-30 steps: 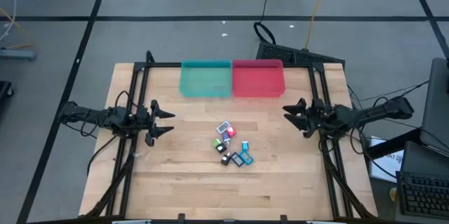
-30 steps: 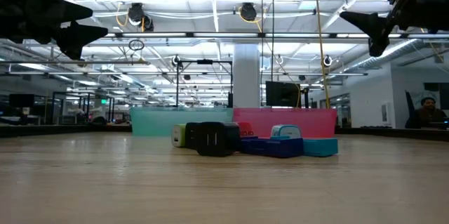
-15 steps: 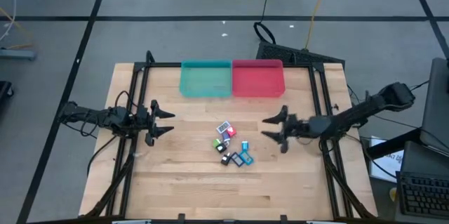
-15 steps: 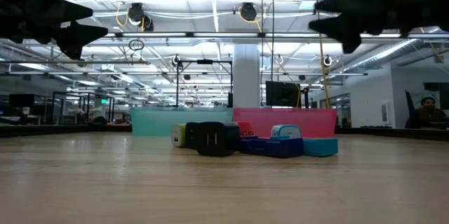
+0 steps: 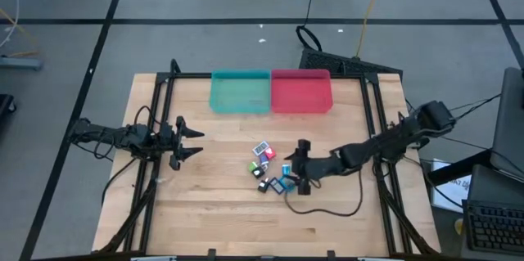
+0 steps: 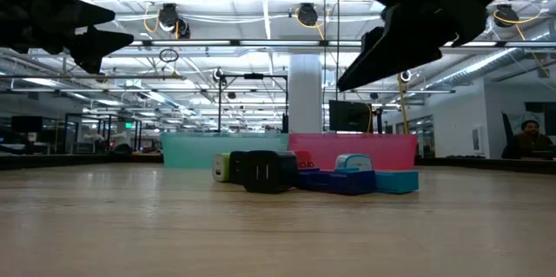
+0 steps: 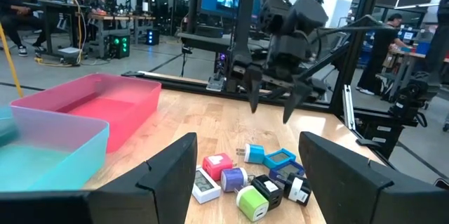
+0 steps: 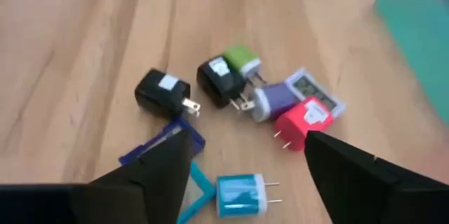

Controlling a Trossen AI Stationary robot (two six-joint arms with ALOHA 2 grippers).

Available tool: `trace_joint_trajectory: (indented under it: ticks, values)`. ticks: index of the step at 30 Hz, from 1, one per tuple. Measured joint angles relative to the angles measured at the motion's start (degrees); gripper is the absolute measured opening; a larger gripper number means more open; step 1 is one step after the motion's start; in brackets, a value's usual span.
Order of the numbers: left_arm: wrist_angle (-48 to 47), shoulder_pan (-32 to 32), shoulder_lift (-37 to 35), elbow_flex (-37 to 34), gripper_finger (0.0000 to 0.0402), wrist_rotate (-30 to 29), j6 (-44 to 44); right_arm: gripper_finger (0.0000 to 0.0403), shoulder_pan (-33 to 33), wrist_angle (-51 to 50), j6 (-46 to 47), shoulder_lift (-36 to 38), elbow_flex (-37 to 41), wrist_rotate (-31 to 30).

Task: Sort charging adapters and watches
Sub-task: Put the light blue charging adapter in the red bin

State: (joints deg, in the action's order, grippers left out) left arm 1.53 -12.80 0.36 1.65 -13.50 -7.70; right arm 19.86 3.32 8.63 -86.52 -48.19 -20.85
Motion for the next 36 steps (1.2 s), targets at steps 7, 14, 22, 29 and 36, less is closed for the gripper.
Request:
trace_joint_trajectory:
  ticks: [7,14,22,29,36]
  values:
    - [-0.02,0.01,0.0,0.0,0.0253,0.0,0.0,0.0292,-1.13,-2.23,-1.72,-5.7,-1.24,3.2]
    - [0.02,0.02,0.0,0.0,0.0253,0.0,0.0,0.028,-3.72,-1.58,-1.72,-9.49,-1.19,3.71]
    - [0.01,0.0,0.0,0.0,0.0253,0.0,-0.02,0.0276,-4.9,-1.43,-0.23,-9.97,-1.06,9.08]
    - [-0.01,0.01,0.0,0.0,0.0253,0.0,0.0,0.0264,-4.92,-1.93,-1.58,-9.97,-1.06,9.12]
    - [0.01,0.02,0.0,0.0,0.0253,-0.02,0.0,0.025,-5.3,-1.92,-1.77,-9.97,-0.96,11.9]
